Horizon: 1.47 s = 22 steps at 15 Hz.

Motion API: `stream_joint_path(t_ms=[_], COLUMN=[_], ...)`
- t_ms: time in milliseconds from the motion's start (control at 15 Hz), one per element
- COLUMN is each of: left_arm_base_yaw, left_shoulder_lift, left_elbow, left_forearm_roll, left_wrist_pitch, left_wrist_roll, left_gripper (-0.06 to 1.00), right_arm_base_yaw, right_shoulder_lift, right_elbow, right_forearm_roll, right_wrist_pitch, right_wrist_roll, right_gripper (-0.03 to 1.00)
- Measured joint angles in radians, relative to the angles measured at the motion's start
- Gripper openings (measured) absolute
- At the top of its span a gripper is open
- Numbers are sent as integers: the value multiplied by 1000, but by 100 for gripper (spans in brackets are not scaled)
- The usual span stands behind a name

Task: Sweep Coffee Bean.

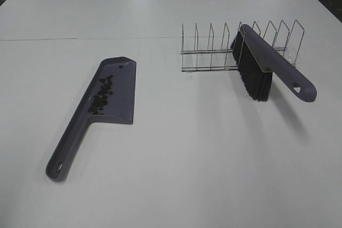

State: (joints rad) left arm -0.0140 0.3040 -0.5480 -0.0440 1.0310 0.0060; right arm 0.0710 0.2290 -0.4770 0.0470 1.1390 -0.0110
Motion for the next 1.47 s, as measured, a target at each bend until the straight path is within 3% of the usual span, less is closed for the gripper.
stream_joint_path(t_ms=[267,467,1467], left_arm_base_yaw=[0,0,40], left_shoulder_lift=[-190,-305,-311], left_elbow=[27,27,27], left_forearm_roll=[18,22,22], left_wrist_pitch=[40,41,41], left_wrist_roll=[-23,-26,-25], left_gripper=[73,73,73], right_arm_base_yaw=[0,0,0], right_shoulder_lift=[-201,-233,-233], right_elbow=[1,13,19], right_forearm_roll=[4,4,29], right_wrist_pitch=[-9,-12,-24], right_wrist_roll=[-32,-49,-52], right_gripper=[70,70,70])
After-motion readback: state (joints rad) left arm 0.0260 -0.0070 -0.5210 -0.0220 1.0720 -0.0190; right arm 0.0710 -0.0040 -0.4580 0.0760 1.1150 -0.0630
